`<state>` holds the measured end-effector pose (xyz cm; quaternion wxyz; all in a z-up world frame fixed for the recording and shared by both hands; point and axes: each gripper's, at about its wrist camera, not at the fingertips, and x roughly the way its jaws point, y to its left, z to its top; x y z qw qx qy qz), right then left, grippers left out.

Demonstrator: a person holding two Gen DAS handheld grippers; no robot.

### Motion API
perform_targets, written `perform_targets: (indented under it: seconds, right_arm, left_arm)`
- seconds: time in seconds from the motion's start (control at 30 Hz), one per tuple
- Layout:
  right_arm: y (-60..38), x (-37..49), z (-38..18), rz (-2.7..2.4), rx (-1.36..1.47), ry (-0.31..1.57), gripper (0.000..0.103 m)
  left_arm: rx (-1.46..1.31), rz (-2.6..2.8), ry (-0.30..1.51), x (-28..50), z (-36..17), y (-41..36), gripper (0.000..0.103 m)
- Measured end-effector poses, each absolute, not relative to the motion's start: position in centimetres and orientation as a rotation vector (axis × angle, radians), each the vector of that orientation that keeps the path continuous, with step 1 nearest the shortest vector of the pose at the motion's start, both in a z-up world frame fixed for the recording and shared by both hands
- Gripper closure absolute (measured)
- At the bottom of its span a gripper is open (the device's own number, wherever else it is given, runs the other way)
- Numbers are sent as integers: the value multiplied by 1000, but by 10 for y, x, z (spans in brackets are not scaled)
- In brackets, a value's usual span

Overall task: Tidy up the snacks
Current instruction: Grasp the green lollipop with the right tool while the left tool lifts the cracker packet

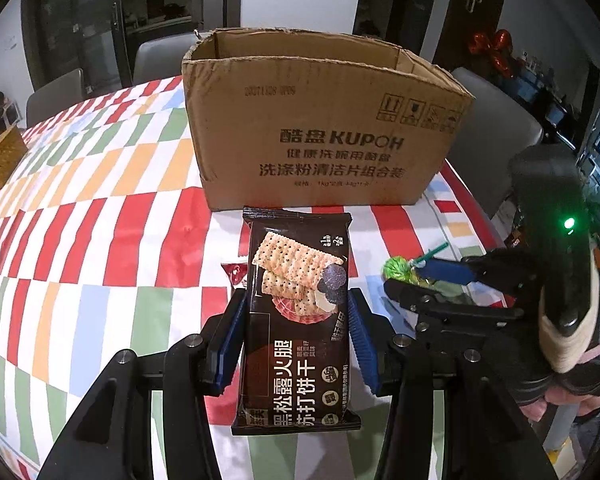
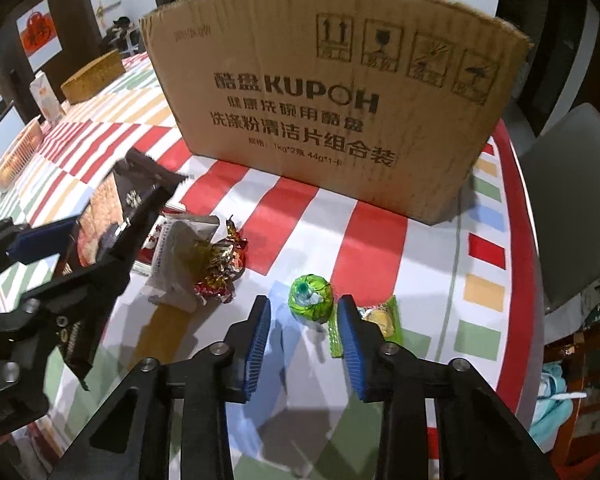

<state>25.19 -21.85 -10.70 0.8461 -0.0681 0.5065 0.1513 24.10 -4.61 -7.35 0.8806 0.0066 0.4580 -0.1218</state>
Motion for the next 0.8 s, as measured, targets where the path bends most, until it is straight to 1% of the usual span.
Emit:
perform_targets:
  seconds: [0.13,0.23,0.53,0.8]
  right_arm:
    - [-215,256,-114,313,-151,1085,71]
    - [-212,258,-116,313,-157,1091,76]
    - [-209,260,-118,319,-149,1086,77]
    - [-218,244,-91,309,-135,1009,77]
  left_arm:
    - [4,-253,953,244,-74,-46,55]
    - [0,-251,953,245,-75,-45,55]
    - [-1,-246,948,242,-74,-43,55]
    - [-4,-249,914,234,-60,-40,55]
